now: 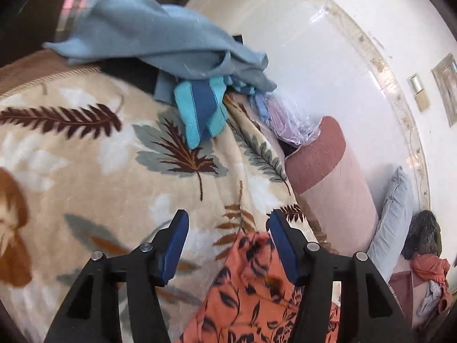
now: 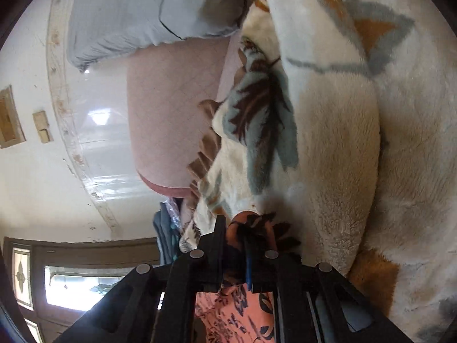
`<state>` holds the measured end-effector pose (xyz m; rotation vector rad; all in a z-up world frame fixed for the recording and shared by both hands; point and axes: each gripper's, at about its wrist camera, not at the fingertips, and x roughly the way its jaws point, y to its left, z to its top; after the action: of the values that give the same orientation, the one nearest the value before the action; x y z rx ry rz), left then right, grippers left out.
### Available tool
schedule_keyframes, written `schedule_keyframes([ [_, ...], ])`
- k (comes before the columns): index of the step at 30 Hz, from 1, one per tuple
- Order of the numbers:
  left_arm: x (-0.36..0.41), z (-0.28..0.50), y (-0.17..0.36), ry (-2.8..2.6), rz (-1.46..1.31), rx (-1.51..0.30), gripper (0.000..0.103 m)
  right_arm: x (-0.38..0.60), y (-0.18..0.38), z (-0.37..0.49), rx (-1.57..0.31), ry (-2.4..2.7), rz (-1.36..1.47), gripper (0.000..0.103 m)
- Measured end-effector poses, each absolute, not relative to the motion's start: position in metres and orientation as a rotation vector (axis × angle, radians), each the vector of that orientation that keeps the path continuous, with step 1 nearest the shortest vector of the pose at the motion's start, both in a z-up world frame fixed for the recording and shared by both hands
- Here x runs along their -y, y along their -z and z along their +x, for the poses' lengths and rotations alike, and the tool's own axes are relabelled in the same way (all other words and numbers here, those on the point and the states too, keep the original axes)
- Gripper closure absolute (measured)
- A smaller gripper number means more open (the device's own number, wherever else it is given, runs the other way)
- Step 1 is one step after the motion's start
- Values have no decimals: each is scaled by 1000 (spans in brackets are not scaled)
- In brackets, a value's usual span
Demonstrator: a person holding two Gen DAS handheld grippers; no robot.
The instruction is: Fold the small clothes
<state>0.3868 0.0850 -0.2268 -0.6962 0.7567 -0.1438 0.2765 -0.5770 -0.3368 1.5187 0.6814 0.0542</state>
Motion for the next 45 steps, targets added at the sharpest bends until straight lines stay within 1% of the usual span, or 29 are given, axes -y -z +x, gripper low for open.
schedule_keyframes([
  [1, -81, 374, 222, 155, -689, -732, 43, 576, 332, 275, -673, -70, 1522, 90],
  [2, -77, 359, 217, 172, -679, -701, 42, 572, 326, 275, -671, -79, 1507, 80],
  [3, -66, 346, 214, 198, -658, -681, 37, 566, 316, 276, -677, -76, 1470, 55],
  [4, -51, 337, 215, 234, -625, -680, 35, 560, 305, 275, -677, -61, 1430, 36],
  [5, -33, 333, 220, 269, -587, -690, 33, 555, 293, 272, -636, -46, 1403, 19],
  [7, 0, 331, 239, 340, -506, -744, 33, 550, 273, 263, -528, -44, 1383, 19],
  [9, 27, 333, 263, 357, -399, -863, 33, 540, 252, 258, -519, 3, 1328, 19],
  [11, 43, 339, 282, 299, -292, -987, 34, 512, 229, 264, -623, 1, 1148, 19],
  [13, 46, 340, 284, 267, -245, -954, 34, 464, 217, 270, -750, -9, 911, 21],
  [14, 46, 341, 281, 253, -226, -945, 34, 439, 221, 275, -814, -23, 826, 25],
  [15, 46, 344, 281, 251, -217, -953, 34, 416, 228, 273, -871, -59, 772, 33],
  [18, 42, 351, 284, 251, -241, -968, 34, 339, 265, 295, -1051, -123, 608, 47],
  [20, 45, 353, 286, 254, -218, -975, 34, 296, 291, 326, -1144, -106, 450, 52],
  [21, 46, 354, 285, 256, -207, -976, 34, 282, 298, 344, -1147, -69, 378, 52],
  [23, 48, 358, 286, 261, -195, -975, 34, 268, 299, 386, -1083, 1, 256, 51],
  [24, 47, 357, 286, 265, -198, -972, 34, 270, 302, 413, -1076, 48, 231, 51],
  [26, 41, 361, 285, 271, -221, -968, 34, 287, 302, 449, -1097, 119, 329, 51],
  [28, 34, 366, 284, 278, -267, -969, 34, 304, 283, 453, -1002, 123, 456, 51],
  [30, 25, 370, 281, 276, -320, -956, 34, 311, 262, 438, -911, 94, 489, 51],
  [32, 19, 372, 278, 246, -332, -938, 34, 308, 250, 415, -891, 74, 439, 51],
  [35, 10, 376, 278, 203, -339, -922, 34, 308, 250, 367, -904, 93, 377, 51],
  [38, -6, 389, 288, 139, -388, -947, 34, 319, 260, 317, -892, 189, 383, 51],
  [39, -19, 390, 291, 79, -433, -949, 34, 324, 264, 298, -903, 218, 384, 51],
  [40, -32, 388, 293, 36, -491, -938, 34, 330, 275, 290, -960, 248, 383, 51],
  [41, -45, 385, 294, 0, -554, -922, 34, 338, 293, 287, -1062, 271, 384, 52],
  [42, -58, 381, 294, -37, -610, -909, 34, 340, 298, 282, -1068, 267, 395, 53],
  [45, -71, 372, 287, -83, -638, -889, 33, 311, 266, 287, -1017, 163, 353, 51],
])
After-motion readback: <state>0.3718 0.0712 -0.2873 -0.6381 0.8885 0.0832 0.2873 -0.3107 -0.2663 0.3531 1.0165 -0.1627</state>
